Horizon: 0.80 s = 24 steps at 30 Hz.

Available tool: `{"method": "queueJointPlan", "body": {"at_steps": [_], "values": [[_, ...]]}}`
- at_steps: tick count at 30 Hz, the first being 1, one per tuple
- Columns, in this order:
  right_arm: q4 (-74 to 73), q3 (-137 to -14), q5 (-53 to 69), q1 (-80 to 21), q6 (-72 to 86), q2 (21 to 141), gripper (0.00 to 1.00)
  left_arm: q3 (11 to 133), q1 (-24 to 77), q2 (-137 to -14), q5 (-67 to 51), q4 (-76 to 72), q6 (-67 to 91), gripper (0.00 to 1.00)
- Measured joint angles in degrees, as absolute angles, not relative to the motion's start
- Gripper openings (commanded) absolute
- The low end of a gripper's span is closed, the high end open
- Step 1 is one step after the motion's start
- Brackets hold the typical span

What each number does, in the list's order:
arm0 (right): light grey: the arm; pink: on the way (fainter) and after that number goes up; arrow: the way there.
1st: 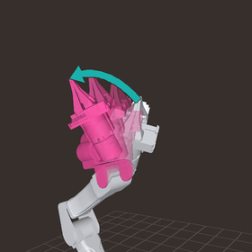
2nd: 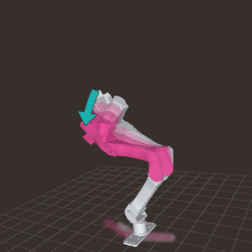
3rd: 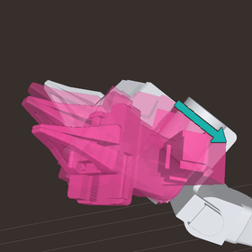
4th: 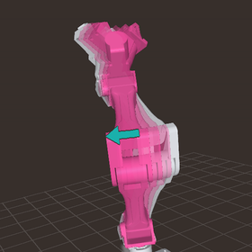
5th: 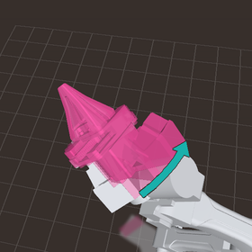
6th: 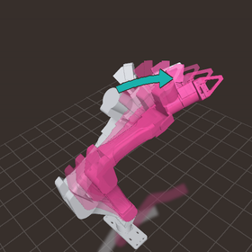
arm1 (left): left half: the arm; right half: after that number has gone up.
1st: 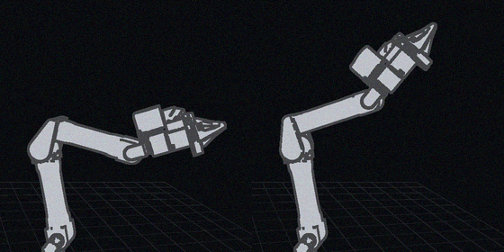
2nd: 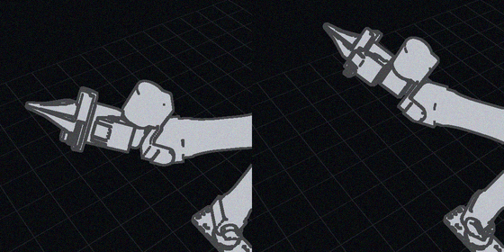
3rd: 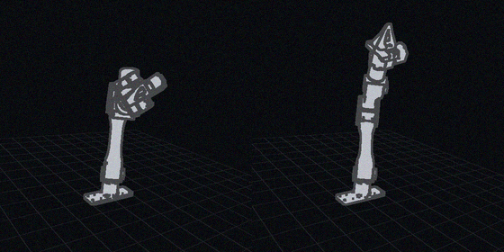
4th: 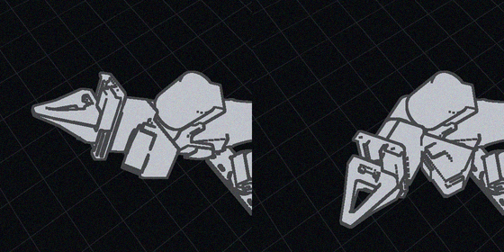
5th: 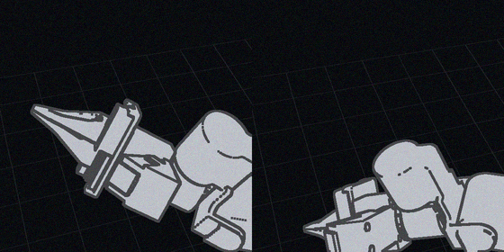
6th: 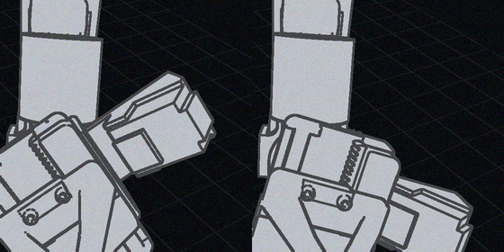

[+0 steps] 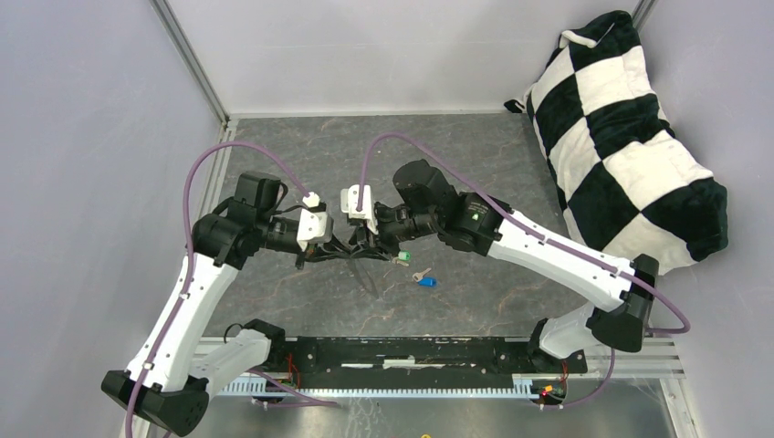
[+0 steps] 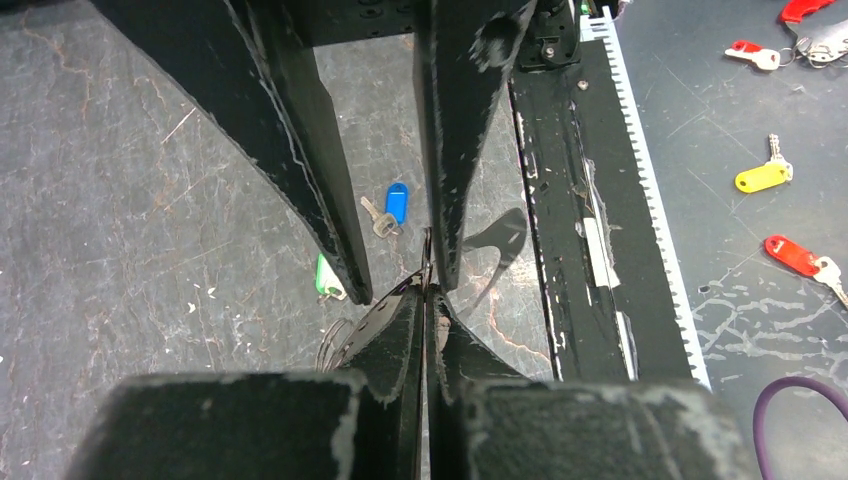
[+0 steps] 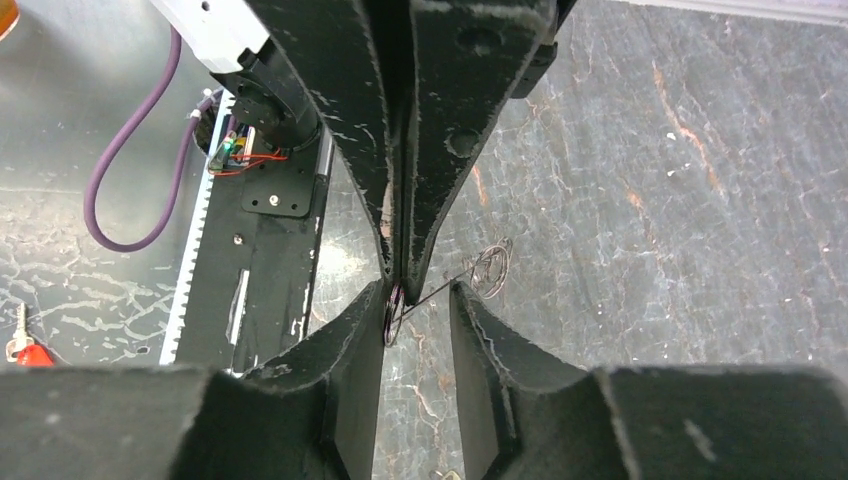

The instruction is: Put the keys on the keyring

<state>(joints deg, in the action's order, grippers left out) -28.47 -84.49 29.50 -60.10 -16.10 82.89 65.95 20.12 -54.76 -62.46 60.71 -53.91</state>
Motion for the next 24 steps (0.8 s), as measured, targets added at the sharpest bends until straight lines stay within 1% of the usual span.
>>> {"method": "queueJointPlan", "body": {"at_steps": [4, 6, 7, 8, 10, 11, 12, 13, 14, 19, 24], "values": [[-28.58, -84.49, 29.23, -60.1, -15.84, 83.46, 0.19, 65.95, 20.12, -54.68, -62.04, 60.64, -53.91, 0.02], [-28.47, -84.49, 29.04, -60.1, -15.73, 83.44, 0.1, 65.95, 20.12, -54.68, -61.89, 60.55, -53.91, 0.02], [-28.36, -84.47, 28.82, -60.1, -15.66, 83.44, 0.07, 65.95, 20.12, -54.63, -61.73, 60.58, -53.89, 0.02], [-27.99, -84.25, 28.82, -60.1, -15.62, 83.37, 0.05, 65.95, 20.12, -54.61, -61.6, 60.55, -53.89, 0.04], [-26.41, -82.63, 28.62, -60.1, -15.22, 82.5, 0.01, 65.95, 20.1, -54.59, -61.43, 60.55, -53.89, 0.09], [-24.93, -81.28, 28.42, -60.01, -14.94, 81.71, 0.01, 65.95, 20.1, -54.59, -61.45, 60.53, -53.89, 0.16], [-22.92, -79.48, 28.32, -59.99, -14.48, 80.64, 0.01, 65.95, 20.1, -54.59, -61.58, 60.47, -53.87, 0.28], [-20.38, -77.23, 28.16, -59.88, -13.78, 79.35, 0.01, 65.95, 20.12, -54.59, -61.6, 60.29, -53.82, 0.36], [-18.11, -74.85, 27.81, -59.68, -13.06, 77.8, 0.01, 65.95, 20.14, -54.59, -61.69, 60.38, -53.69, 0.39], [-2.83, -60.9, 27.05, -57.82, -6.48, 69.63, 0.01, 65.95, 20.23, -54.59, -61.78, 59.4, -51.33, 0.41], [17.37, -48.16, 26.96, -57.58, 3.44, 64.9, 0.01, 65.49, 20.23, -53.43, -62.08, 55.72, -45.6, 0.39]]}}
